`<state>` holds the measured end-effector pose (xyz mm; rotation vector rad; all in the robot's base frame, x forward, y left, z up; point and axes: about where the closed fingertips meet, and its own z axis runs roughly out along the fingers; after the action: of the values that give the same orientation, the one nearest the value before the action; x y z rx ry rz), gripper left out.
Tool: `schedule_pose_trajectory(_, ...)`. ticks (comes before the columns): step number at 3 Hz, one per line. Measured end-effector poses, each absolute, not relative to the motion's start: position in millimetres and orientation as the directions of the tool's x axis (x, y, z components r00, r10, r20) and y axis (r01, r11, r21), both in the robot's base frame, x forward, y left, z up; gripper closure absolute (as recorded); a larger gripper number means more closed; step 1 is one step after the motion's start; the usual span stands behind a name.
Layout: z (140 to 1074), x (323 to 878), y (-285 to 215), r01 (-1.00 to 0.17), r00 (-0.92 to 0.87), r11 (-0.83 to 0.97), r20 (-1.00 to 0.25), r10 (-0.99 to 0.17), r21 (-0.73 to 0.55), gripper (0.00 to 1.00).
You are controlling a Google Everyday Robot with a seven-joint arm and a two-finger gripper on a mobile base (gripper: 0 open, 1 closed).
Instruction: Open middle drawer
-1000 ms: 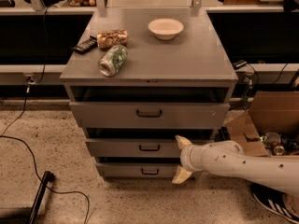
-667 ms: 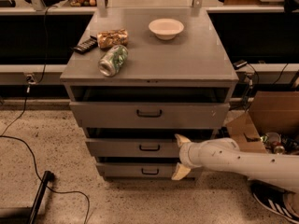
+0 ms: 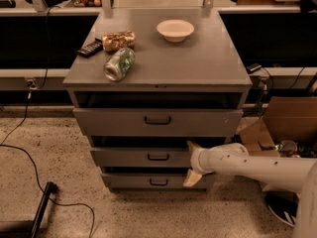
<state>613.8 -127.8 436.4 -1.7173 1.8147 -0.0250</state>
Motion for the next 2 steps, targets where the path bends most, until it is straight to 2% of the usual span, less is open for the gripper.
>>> schedule_pose_trajectory(2, 417, 641, -133, -0.890, 0.013, 0.177, -0.411, -0.911, -0.420, 0.00)
